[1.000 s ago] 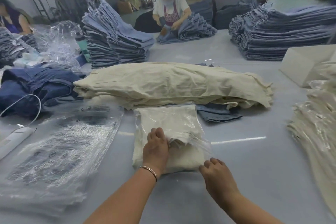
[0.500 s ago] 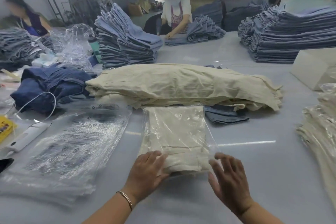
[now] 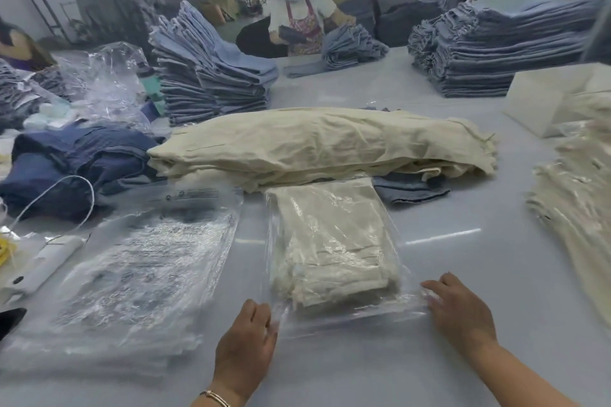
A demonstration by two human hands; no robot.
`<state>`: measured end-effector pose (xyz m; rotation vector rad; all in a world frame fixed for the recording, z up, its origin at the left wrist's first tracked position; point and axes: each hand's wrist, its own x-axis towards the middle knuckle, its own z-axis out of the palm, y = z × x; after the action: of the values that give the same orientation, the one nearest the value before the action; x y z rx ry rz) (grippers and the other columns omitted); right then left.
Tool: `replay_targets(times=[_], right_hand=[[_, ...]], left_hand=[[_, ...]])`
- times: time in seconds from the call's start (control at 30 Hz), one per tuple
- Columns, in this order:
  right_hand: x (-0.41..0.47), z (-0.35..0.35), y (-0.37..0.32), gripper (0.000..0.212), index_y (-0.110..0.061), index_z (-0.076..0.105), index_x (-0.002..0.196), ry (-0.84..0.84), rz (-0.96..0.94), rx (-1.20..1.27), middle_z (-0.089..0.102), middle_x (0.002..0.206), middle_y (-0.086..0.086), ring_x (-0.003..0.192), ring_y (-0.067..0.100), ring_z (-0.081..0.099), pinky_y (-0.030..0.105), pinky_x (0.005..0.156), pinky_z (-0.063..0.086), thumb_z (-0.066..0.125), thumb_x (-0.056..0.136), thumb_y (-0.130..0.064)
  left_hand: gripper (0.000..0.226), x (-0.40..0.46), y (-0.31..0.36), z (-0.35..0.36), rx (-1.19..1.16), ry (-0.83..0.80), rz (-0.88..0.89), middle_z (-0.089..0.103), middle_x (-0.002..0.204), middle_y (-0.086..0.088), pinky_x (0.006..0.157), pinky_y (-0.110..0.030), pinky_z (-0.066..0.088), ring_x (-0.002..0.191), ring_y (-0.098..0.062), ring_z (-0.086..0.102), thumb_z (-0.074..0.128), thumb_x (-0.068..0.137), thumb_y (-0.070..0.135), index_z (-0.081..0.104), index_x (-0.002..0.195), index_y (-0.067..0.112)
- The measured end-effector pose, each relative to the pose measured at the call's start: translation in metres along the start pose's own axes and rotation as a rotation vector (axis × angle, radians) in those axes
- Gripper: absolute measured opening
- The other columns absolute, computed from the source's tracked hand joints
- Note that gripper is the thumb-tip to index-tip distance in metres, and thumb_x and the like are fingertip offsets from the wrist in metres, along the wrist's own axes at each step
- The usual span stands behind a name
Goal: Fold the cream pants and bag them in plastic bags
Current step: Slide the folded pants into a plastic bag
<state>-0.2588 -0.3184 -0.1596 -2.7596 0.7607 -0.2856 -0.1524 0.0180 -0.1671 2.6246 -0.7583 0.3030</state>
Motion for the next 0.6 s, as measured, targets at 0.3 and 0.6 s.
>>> replay_targets(times=[0.3,0.6], right_hand=[[-0.072,0.016,-0.089,0.007,-0.01,0.06,0.067,0.395,-0.106,0.219,0.054,0.07,0.005,0.064,0.025,0.051,0.03,0.053,0.043,0.062,0.062,-0.005],[-0.095,0.054,-0.238,0.016,-0.007,0.064,0.083,-0.693,0.55,1.242,0.065,0.059,0.01,0.039,0.014,0.052,0.019,0.041,0.035,0.065,0.089,-0.022]], left_hand=[[0.015,-0.021,-0.031,-0.012,-0.749,-0.161,-0.574,0.064,0.081,-0.001,0.057,-0.035,0.052,0.059,-0.01,0.064,0.069,0.086,0.027,0.055,0.085,0.028],[0.012,0.004,-0.037,-0.028,-1.066,-0.518,-0.736,0.06,0.058,-0.002,0.041,-0.017,0.039,0.044,-0.01,0.054,0.058,0.091,0.005,0.06,0.079,0.005]])
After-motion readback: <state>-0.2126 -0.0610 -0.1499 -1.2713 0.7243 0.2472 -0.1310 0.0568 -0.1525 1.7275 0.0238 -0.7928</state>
